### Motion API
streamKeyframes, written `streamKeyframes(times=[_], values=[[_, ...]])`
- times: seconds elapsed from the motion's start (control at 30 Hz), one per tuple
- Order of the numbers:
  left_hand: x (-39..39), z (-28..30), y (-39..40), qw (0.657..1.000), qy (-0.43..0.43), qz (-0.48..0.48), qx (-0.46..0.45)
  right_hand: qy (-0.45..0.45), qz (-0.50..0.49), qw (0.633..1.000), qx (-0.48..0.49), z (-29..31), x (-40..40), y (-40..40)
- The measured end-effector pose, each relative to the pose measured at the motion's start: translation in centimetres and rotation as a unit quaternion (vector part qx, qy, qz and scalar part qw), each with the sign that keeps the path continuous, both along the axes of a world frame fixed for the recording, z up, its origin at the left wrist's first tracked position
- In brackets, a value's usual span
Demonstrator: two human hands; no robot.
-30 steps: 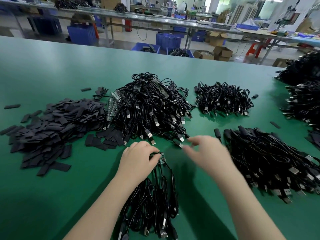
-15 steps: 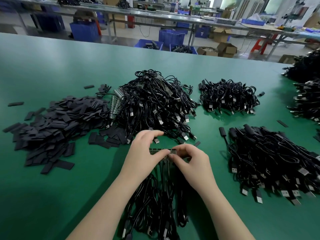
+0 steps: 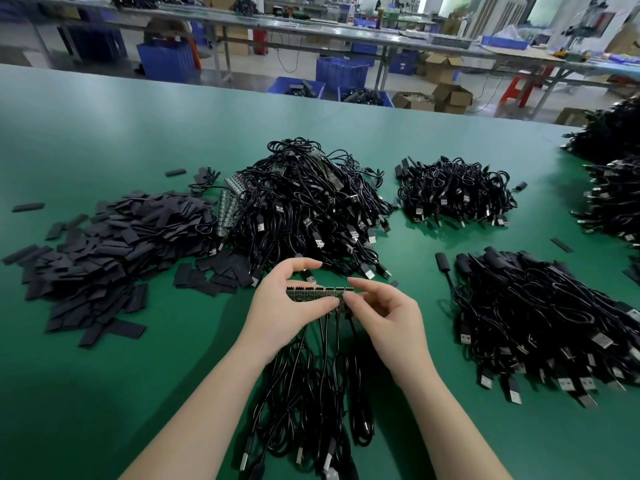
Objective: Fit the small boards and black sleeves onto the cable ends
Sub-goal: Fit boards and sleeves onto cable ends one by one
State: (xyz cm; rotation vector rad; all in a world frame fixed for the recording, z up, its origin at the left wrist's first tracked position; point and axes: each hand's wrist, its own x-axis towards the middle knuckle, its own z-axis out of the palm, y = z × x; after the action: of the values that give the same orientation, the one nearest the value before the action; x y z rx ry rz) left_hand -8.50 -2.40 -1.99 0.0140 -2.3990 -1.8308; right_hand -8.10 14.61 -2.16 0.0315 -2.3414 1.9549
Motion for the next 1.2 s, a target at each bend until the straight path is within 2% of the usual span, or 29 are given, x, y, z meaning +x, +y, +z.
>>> streamKeyframes(times=[0.2, 0.57, 0.77, 0.87, 0.97, 1.03, 1.1, 1.2], values=[[0.1, -0.2, 0.5, 0.999, 0.016, 0.034, -0.022, 0.013, -0.027, 0.998, 0.059, -0.3, -0.2, -0.1], [0.2, -0.5, 1.2, 0.997, 0.037, 0.065, -0.019, 0.029, -0.064, 0.995, 0.073, -0.3, 0.2, -0.6], [0.4, -0.5, 1.8, 0.996, 0.041, 0.059, -0.053, 0.059, -0.08, 0.99, 0.102, -0.3, 0.5, -1.1], [0.3, -0.7, 1.4, 0.997, 0.017, 0.068, -0.029, 0.065, -0.104, 0.989, 0.079, -0.2, 0.5, -0.8], [0.2, -1.1, 0.9, 0.998, -0.02, 0.046, -0.034, 0.072, -0.17, 0.982, 0.048, 0.3, 0.2, 0.4], [0.3, -1.2, 1.0, 0.997, -0.018, 0.023, -0.066, 0.112, -0.223, 0.968, 0.023, 1.1, 0.2, 1.1], [0.4, -1.1, 1.4, 0.994, 0.0, 0.006, -0.108, 0.19, -0.258, 0.947, 0.0, 2.5, 0.3, 1.5], [0.6, -0.5, 1.6, 0.984, 0.07, 0.04, -0.157, 0.288, -0.234, 0.928, 0.022, 5.1, 0.7, 0.8]])
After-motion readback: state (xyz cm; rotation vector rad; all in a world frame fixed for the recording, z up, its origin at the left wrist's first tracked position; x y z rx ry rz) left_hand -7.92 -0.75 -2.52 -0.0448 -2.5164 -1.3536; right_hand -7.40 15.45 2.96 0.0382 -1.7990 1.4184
